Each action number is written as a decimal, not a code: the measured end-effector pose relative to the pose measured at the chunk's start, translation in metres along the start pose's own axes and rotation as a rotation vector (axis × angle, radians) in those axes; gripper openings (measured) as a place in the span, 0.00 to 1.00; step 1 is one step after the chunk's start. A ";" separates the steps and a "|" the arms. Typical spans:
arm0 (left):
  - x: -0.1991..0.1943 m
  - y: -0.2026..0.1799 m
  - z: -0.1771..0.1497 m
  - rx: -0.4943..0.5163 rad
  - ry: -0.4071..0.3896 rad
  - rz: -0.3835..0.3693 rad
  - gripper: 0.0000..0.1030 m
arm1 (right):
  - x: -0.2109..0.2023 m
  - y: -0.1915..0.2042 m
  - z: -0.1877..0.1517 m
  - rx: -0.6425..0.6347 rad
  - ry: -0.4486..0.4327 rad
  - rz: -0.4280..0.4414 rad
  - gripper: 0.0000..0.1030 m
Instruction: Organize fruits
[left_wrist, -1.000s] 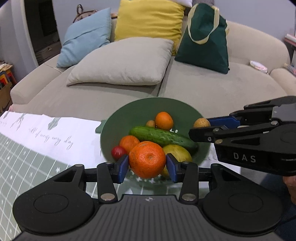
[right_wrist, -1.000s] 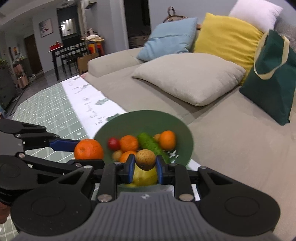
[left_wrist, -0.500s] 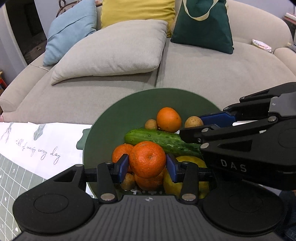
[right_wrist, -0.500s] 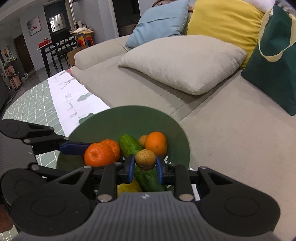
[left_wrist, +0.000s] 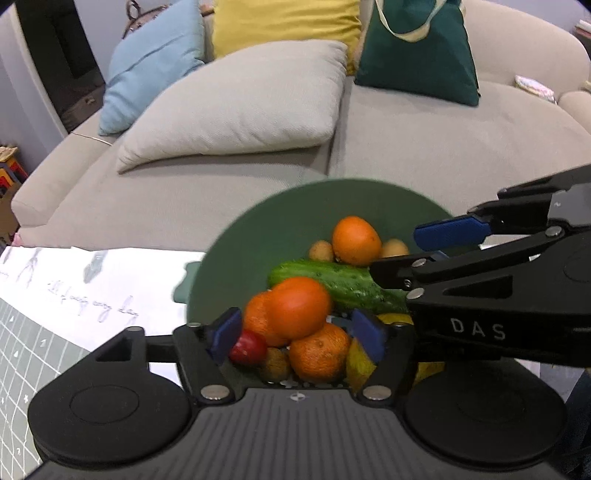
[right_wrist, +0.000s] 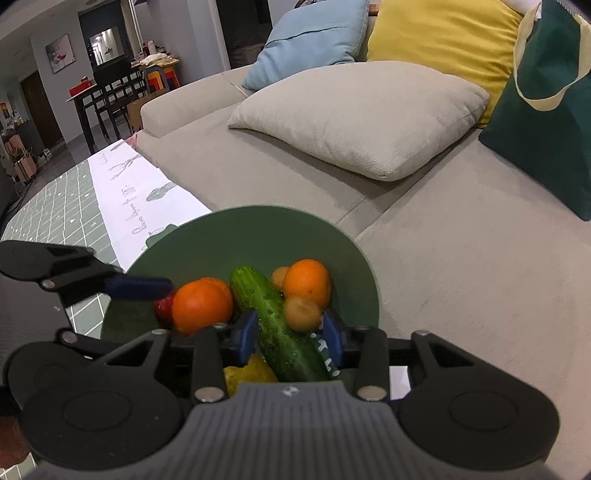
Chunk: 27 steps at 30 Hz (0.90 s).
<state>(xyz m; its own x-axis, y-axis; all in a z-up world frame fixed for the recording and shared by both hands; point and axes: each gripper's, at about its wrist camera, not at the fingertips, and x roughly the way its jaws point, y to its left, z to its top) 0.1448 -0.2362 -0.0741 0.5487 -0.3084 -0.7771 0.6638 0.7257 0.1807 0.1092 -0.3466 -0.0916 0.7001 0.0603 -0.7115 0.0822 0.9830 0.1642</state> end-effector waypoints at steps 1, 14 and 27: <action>-0.003 0.002 0.000 -0.009 -0.004 0.000 0.80 | -0.002 0.000 0.001 0.003 -0.006 0.000 0.36; -0.071 0.016 -0.010 -0.243 -0.050 0.032 0.86 | -0.065 0.010 0.008 0.017 -0.094 0.009 0.69; -0.098 0.013 -0.024 -0.373 0.038 0.137 0.89 | -0.116 0.021 -0.006 0.090 -0.086 -0.069 0.95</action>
<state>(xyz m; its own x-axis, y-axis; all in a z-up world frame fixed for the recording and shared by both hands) 0.0877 -0.1817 -0.0102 0.5954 -0.1754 -0.7840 0.3522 0.9341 0.0585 0.0255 -0.3317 -0.0090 0.7487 -0.0255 -0.6625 0.1924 0.9646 0.1802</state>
